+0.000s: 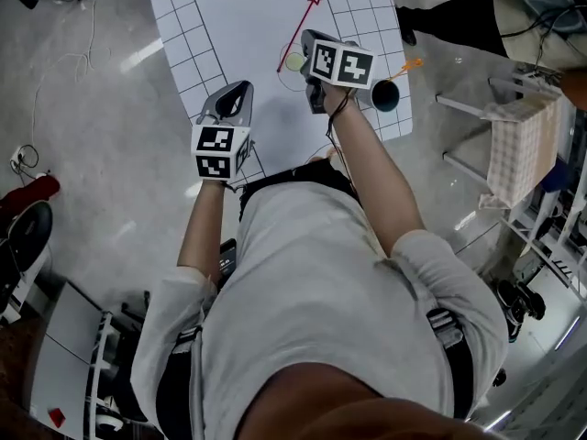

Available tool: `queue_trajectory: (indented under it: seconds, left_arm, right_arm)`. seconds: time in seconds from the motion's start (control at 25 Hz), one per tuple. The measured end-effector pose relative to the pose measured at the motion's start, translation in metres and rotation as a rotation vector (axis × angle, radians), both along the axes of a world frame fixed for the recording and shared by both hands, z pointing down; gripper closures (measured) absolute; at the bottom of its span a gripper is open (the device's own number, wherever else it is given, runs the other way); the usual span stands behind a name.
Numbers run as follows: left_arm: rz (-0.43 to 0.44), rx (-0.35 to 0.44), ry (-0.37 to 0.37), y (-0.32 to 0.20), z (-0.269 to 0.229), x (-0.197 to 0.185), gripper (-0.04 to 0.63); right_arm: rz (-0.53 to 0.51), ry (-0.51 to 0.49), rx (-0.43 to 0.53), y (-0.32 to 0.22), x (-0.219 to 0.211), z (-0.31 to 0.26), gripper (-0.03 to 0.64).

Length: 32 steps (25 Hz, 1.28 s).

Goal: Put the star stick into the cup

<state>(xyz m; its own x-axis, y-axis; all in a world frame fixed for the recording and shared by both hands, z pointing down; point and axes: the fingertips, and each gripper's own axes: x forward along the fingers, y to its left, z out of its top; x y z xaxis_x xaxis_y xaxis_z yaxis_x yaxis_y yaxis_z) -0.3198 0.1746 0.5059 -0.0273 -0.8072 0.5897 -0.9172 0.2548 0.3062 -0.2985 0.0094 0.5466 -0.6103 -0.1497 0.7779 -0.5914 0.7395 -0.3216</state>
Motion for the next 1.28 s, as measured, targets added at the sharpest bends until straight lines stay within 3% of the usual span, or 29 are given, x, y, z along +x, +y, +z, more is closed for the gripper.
queue_trajectory:
  seconds: [0.16,0.32,0.48,0.68,0.96,1.28]
  left_arm:
    - [0.012,-0.007,0.022,-0.001,0.008,-0.01,0.592]
    - [0.019,-0.008,0.042,0.0,0.013,-0.013,0.592]
    - [0.011,-0.017,0.058,0.008,0.02,-0.017,0.592]
    - [-0.01,-0.031,0.074,0.02,0.027,-0.02,0.592]
    - [-0.002,-0.039,0.069,0.02,0.029,-0.014,0.592]
    - [0.009,-0.03,0.042,0.011,0.023,0.002,0.592]
  right_arm:
    - [0.018,0.079,-0.004,-0.014,-0.014,0.024,0.615]
    - [0.01,0.14,0.036,-0.024,-0.025,0.041,0.552]
    - [0.016,0.203,0.077,-0.034,-0.031,0.059,0.531]
    - [0.002,0.26,0.155,-0.036,-0.029,0.069,0.569]
    - [-0.083,0.178,0.148,-0.03,-0.027,0.06,0.617]
    - [-0.19,0.014,0.238,-0.004,-0.022,0.016,0.62]
